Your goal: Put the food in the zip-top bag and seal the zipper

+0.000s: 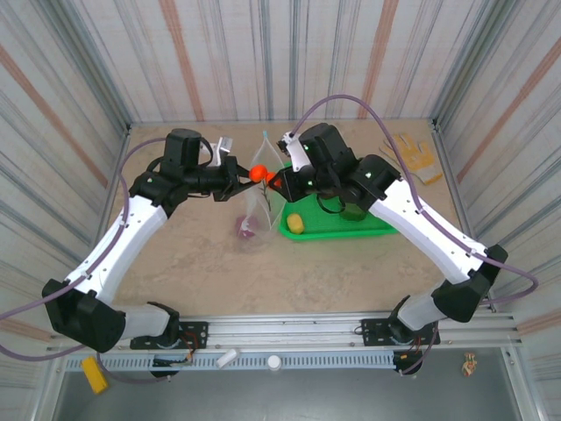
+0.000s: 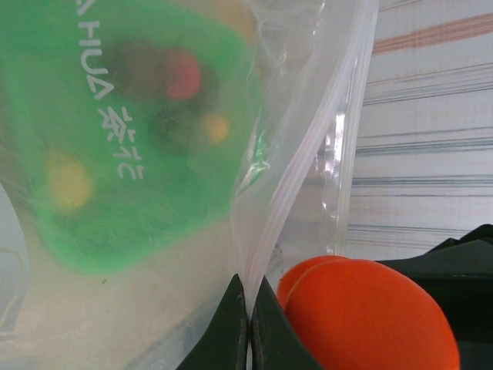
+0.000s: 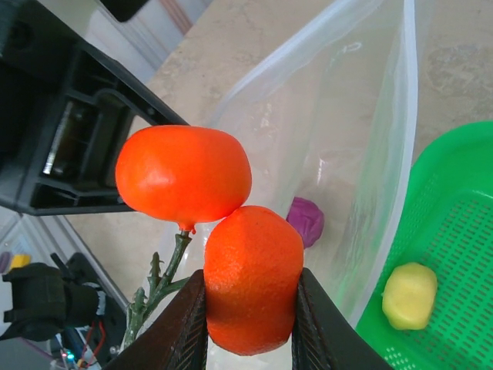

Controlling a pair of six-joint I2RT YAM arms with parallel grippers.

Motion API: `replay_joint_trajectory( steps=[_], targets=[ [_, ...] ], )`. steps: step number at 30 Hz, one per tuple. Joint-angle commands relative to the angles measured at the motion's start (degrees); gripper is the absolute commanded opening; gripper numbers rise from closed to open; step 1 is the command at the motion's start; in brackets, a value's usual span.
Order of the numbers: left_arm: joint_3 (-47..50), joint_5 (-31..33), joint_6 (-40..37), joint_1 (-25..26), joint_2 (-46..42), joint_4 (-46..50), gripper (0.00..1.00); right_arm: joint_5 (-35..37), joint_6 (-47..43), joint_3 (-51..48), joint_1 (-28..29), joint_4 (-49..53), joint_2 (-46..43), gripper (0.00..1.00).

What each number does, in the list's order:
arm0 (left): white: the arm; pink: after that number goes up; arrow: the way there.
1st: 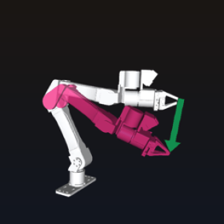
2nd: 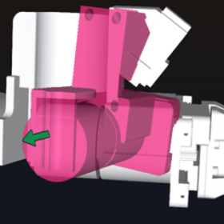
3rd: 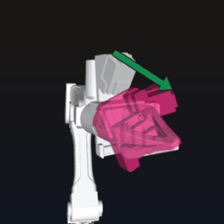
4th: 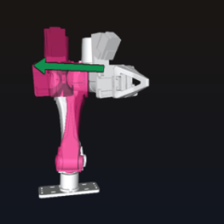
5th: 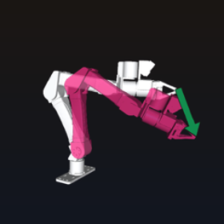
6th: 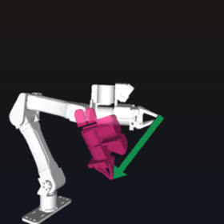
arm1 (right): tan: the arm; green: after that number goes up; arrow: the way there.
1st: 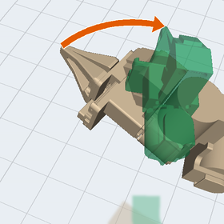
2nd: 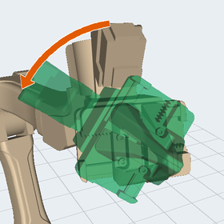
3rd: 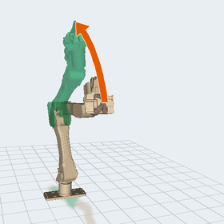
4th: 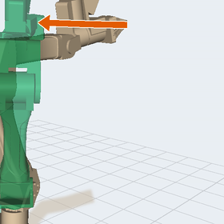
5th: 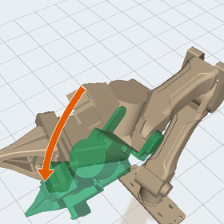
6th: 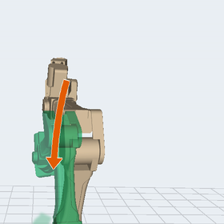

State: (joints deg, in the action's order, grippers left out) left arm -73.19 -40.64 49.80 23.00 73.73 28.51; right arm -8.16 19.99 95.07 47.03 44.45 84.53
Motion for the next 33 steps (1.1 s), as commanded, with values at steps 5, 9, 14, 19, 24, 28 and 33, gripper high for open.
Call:
replay_joint_trajectory(
  steps=[5, 9, 14, 19, 24, 28, 33],
  targets=[
    [-3.6, 0.6, -1.2, 0.3, -0.9, 1.9, 0.0, 6.5, 2.0, -3.4, -0.3, 0.1, 0.2, 0.2],
    [-4.8, 1.3, -2.1, -0.1, -1.5, 3.3, 0.0, 8.5, 1.8, -4.0, -0.8, 1.6, -0.4, 0.2],
    [-4.9, 1.4, -2.2, -0.2, -1.6, 3.3, 0.0, 9.1, 1.4, -4.0, -0.8, 2.4, -0.3, 0.2],
    [-4.7, 1.4, -2.0, -0.2, -1.7, 3.3, 0.0, 9.0, 1.3, -4.0, -0.7, 2.4, -0.4, 0.38],
    [-4.5, 1.4, -1.9, -0.2, -1.7, 3.3, 0.0, 8.9, 1.2, -3.8, -0.6, 2.4, -0.6, 0.51],
    [-4.3, 1.8, -2.0, -0.2, -1.9, 3.3, 0.0, 8.0, 0.8, -2.9, -0.6, 2.5, -0.6, 0.5],
    [-4.6, 2.2, -2.8, -0.3, -2.1, 3.9, 0.0, 4.1, 0.7, -1.3, -0.6, 1.4, -2.3, 0.48]
  ],
)
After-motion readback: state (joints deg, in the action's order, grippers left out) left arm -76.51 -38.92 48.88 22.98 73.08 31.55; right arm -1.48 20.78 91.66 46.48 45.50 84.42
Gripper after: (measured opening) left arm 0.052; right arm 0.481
